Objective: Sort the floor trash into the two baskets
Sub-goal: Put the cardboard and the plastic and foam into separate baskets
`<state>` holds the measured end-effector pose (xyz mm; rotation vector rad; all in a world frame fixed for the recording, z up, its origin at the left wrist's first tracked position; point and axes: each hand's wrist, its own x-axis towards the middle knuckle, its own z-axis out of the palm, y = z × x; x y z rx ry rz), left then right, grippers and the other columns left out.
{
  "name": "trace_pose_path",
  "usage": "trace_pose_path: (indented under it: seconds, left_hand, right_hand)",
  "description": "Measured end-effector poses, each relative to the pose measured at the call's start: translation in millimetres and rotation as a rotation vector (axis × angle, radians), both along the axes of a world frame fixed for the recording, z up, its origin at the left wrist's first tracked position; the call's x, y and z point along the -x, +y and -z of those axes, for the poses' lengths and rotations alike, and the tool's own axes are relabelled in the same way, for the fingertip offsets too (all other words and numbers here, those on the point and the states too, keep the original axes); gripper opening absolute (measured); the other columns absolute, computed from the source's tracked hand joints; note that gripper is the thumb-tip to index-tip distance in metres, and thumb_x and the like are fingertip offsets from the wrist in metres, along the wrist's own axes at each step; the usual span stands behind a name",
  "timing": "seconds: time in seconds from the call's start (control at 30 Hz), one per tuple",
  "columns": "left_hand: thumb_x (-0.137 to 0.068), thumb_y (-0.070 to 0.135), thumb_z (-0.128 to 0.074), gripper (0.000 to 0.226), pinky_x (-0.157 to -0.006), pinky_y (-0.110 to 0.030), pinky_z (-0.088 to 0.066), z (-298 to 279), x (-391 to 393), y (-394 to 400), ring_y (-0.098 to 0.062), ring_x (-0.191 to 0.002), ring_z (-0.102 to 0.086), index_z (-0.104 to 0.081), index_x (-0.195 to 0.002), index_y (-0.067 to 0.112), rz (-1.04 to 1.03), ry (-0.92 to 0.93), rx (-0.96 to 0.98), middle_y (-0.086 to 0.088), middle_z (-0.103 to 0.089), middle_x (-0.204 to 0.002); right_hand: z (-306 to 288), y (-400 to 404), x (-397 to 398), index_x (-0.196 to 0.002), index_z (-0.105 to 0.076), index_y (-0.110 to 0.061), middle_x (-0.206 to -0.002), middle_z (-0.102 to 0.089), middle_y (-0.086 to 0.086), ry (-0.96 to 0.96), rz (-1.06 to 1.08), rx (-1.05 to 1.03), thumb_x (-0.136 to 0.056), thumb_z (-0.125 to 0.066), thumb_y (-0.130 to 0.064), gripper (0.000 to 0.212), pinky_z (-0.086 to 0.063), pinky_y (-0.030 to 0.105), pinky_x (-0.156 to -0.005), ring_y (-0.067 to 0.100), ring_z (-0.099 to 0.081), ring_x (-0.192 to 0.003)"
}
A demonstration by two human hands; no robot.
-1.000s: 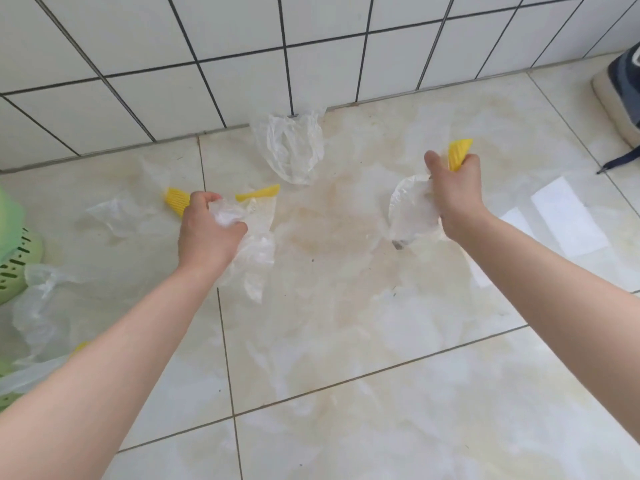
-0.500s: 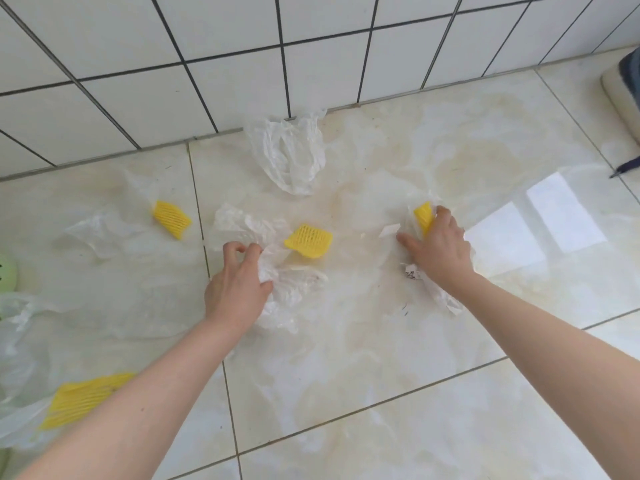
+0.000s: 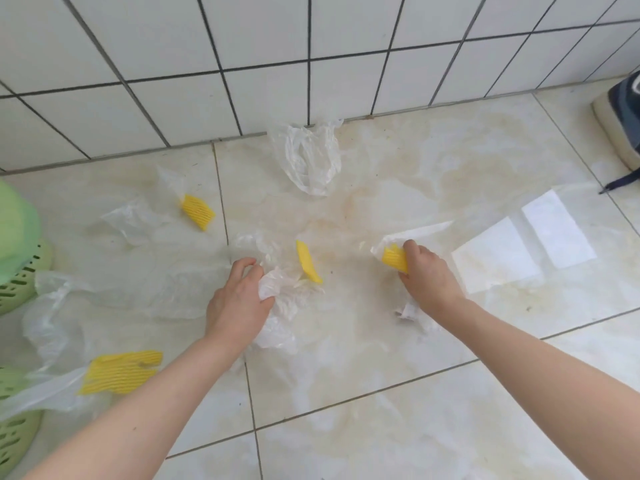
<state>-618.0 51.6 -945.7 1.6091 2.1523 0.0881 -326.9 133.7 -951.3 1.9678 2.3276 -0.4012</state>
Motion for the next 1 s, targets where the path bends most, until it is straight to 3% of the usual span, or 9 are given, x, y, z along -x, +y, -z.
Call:
trace_pose_path:
  seconds: [0.13, 0.3, 0.53, 0.67, 0.77, 0.87, 0.93, 1.0]
  left_hand:
    - [-0.083, 0.027, -0.059, 0.034, -0.083, -0.038, -0.048, -22.6, 23.7, -23.7, -0.031, -0.109, -0.059, -0.05, -0.114, 0.017, -0.033, -0.02, -0.031, 0.012, -0.026, -0.151]
    - [-0.083, 0.022, -0.06, 0.037, -0.089, -0.035, -0.045, -55.1, 55.9, -58.7, -0.024, -0.117, -0.054, -0.052, -0.118, 0.013, -0.143, -0.066, -0.13, 0.012, -0.037, -0.147]
    - [-0.081, 0.018, -0.062, 0.051, -0.096, -0.028, -0.035, -92.4, 97.5, -103.1, -0.018, -0.123, -0.047, -0.05, -0.131, 0.013, -0.387, -0.163, -0.299, 0.007, -0.043, -0.142]
    - [-0.077, 0.018, -0.064, 0.025, -0.079, -0.03, -0.04, -112.4, 118.0, -121.9, -0.025, -0.097, -0.055, -0.059, -0.101, 0.01, -0.519, -0.23, -0.38, 0.0, -0.058, -0.106]
    - [-0.077, 0.024, -0.066, 0.016, -0.079, -0.041, -0.05, -129.0, 133.6, -132.8, -0.027, -0.087, -0.059, -0.06, -0.088, 0.014, -0.62, -0.317, -0.406, -0.002, -0.066, -0.087]
    - [-0.078, 0.025, -0.069, 0.015, -0.081, -0.036, -0.053, -147.5, 145.4, -140.5, -0.019, -0.088, -0.066, -0.064, -0.092, 0.026, -0.695, -0.476, -0.486, 0.007, -0.07, -0.091]
    - [-0.079, 0.028, -0.069, 0.022, -0.086, -0.034, -0.051, -160.0, 150.3, -142.6, -0.016, -0.095, -0.066, -0.064, -0.1, 0.023, -0.724, -0.52, -0.514, 0.008, -0.07, -0.098]
    - [-0.082, 0.022, -0.067, 0.016, -0.083, -0.031, -0.049, -174.0, 155.0, -143.8, -0.015, -0.092, -0.065, -0.064, -0.098, 0.022, -0.715, -0.539, -0.555, 0.01, -0.069, -0.093]
  right_hand:
    - [-24.2, -17.2, 35.4, -0.105, -0.051, 0.001, -0.086, -0.056, 0.019, 0.026, -0.166, -0.117, -0.083, -0.061, -0.006, 0.025, -0.034, 0.035, -0.05, 0.042, -0.056, -0.062]
    - [-61.3, -29.7, 95.3, -0.087, -0.054, 0.001, -0.066, -0.053, 0.015, 0.098, -0.346, -0.247, -0.066, -0.076, 0.001, 0.03, -0.026, 0.027, -0.041, 0.038, -0.049, -0.041]
    - [-109.1, -54.3, 180.9, -0.085, -0.048, -0.002, -0.071, -0.05, 0.013, 0.333, -0.452, -0.264, -0.074, -0.066, -0.002, 0.022, -0.035, 0.035, -0.048, 0.037, -0.048, -0.055]
    - [-127.7, -71.5, 222.3, -0.086, -0.049, -0.001, -0.072, -0.046, 0.007, 0.434, -0.465, -0.215, -0.077, -0.062, -0.003, 0.016, -0.026, 0.031, -0.053, 0.029, -0.039, -0.061]
    - [-135.6, -78.8, 246.9, -0.089, -0.047, -0.006, -0.074, -0.045, 0.004, 0.481, -0.482, -0.16, -0.08, -0.061, -0.006, 0.017, -0.025, 0.032, -0.053, 0.028, -0.039, -0.065]
    - [-146.7, -84.1, 262.0, -0.086, -0.04, -0.012, -0.068, -0.041, -0.002, 0.517, -0.48, -0.125, -0.083, -0.059, -0.009, 0.02, -0.027, 0.027, -0.048, 0.025, -0.04, -0.065]
    - [-157.1, -87.9, 266.5, -0.085, -0.039, -0.013, -0.066, -0.039, -0.008, 0.555, -0.466, -0.118, -0.083, -0.059, -0.01, 0.02, -0.027, 0.021, -0.048, 0.02, -0.039, -0.06]
    - [-168.6, -90.7, 270.0, -0.084, -0.038, -0.015, -0.065, -0.038, -0.01, 0.589, -0.445, -0.121, -0.083, -0.06, -0.011, 0.022, -0.028, 0.023, -0.048, 0.009, -0.038, -0.057]
